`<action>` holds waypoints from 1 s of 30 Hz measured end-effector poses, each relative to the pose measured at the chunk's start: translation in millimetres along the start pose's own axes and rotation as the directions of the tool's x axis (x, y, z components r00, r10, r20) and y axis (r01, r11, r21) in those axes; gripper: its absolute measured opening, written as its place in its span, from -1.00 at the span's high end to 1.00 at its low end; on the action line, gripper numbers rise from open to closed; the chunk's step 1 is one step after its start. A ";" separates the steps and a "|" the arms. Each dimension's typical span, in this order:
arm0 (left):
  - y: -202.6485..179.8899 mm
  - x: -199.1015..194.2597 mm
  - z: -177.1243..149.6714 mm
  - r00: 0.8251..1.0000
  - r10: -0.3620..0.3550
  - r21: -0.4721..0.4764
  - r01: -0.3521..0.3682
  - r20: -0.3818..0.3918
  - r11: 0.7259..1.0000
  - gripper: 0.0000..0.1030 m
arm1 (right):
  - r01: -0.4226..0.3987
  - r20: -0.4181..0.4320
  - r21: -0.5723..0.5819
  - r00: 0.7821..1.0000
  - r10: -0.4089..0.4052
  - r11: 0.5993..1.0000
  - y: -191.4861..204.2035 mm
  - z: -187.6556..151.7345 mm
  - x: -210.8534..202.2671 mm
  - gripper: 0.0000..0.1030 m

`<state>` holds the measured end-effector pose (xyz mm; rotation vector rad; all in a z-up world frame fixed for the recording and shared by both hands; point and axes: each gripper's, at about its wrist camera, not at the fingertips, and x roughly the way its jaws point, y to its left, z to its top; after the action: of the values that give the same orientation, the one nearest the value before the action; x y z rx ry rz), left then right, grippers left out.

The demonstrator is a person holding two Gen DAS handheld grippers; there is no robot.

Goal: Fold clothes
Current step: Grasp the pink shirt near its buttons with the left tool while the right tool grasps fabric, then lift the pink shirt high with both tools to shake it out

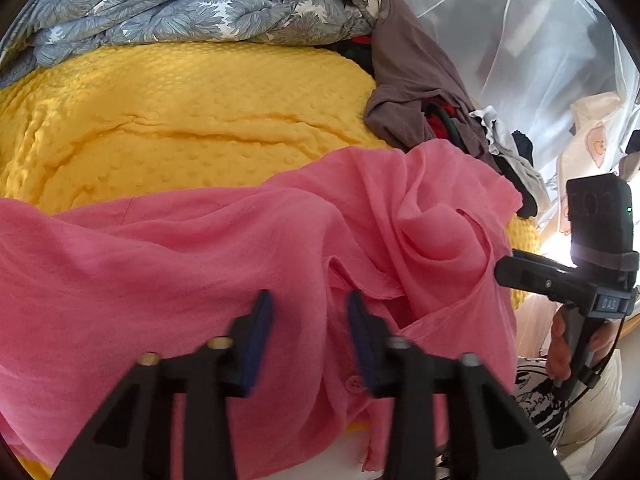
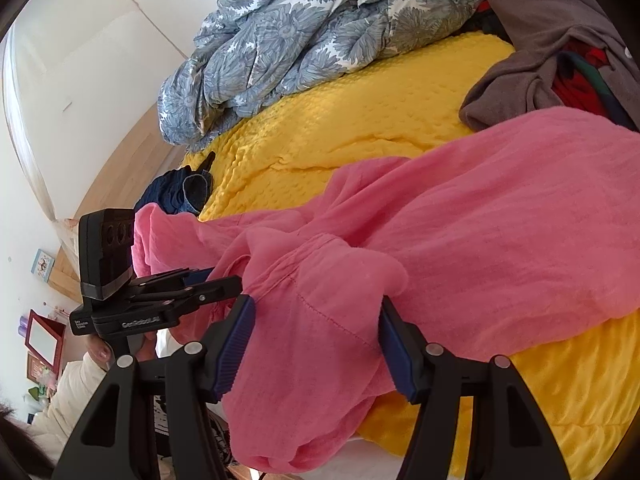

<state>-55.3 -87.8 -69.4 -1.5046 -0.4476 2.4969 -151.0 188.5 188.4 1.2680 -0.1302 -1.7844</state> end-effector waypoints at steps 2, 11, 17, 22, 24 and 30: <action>-1.2 0.0 -0.8 1.000 0.006 0.006 -0.006 0.000 1.000 0.87 | 0.014 0.001 -0.024 1.000 -0.014 1.000 3.1 -0.7 0.9 0.43; -3.7 -45.2 3.9 0.979 -0.030 -0.038 0.038 0.203 0.999 0.93 | 0.070 0.161 -0.084 0.985 -0.056 0.994 16.4 1.6 -21.2 0.89; -10.3 -123.0 18.9 0.881 -0.009 -0.063 0.044 0.473 0.997 0.93 | 0.059 0.401 -0.128 0.916 -0.002 0.990 46.6 21.4 -69.4 0.90; -32.1 -201.0 39.6 0.792 0.028 -0.050 0.004 0.610 0.999 0.93 | 0.132 0.543 -0.260 0.839 0.031 0.957 113.9 53.0 -116.4 0.90; -44.3 -239.6 46.2 0.743 0.043 -0.038 -0.024 0.668 0.999 0.93 | 0.167 0.600 -0.302 0.798 0.051 0.938 147.6 66.7 -143.5 0.90; -95.5 -352.6 57.2 0.575 0.097 -0.043 -0.107 0.813 0.993 0.93 | 0.257 0.719 -0.353 0.690 0.085 0.900 225.4 94.5 -218.9 0.90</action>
<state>59.2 -118.6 280.9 -0.2343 -0.4616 3.1586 -77.4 177.9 507.9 0.1941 -0.1047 -2.1638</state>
